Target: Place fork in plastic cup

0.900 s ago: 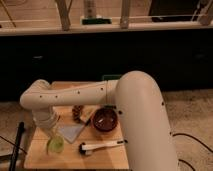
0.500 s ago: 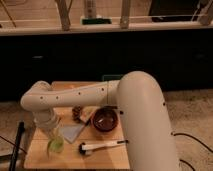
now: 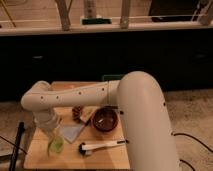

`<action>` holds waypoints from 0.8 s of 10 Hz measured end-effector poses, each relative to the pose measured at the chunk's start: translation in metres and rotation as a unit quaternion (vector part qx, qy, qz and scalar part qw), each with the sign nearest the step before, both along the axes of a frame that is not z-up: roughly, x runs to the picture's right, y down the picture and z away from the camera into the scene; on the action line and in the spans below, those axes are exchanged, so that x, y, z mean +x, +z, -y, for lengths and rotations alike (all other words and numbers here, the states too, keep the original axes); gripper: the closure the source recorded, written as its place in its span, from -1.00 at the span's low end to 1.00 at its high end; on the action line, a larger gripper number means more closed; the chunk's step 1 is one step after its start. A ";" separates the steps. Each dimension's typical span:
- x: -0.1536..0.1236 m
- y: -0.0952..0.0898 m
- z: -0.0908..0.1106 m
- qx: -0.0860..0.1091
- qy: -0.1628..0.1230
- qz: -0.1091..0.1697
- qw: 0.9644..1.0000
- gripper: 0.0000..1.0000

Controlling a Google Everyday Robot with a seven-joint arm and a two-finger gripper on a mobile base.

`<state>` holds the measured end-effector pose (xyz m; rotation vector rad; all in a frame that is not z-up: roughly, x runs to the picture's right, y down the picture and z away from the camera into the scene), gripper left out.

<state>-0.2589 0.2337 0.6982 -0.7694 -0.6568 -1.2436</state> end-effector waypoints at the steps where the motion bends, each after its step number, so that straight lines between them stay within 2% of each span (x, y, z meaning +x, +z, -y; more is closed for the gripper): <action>1: 0.000 0.000 0.000 -0.001 0.000 -0.001 1.000 0.24; 5: 0.003 -0.004 -0.006 -0.003 0.000 -0.006 1.000 -0.51; 6: 0.003 -0.004 -0.007 -0.003 0.002 -0.006 1.000 -0.59; 8: 0.003 -0.004 -0.008 -0.004 0.005 -0.005 1.000 -0.60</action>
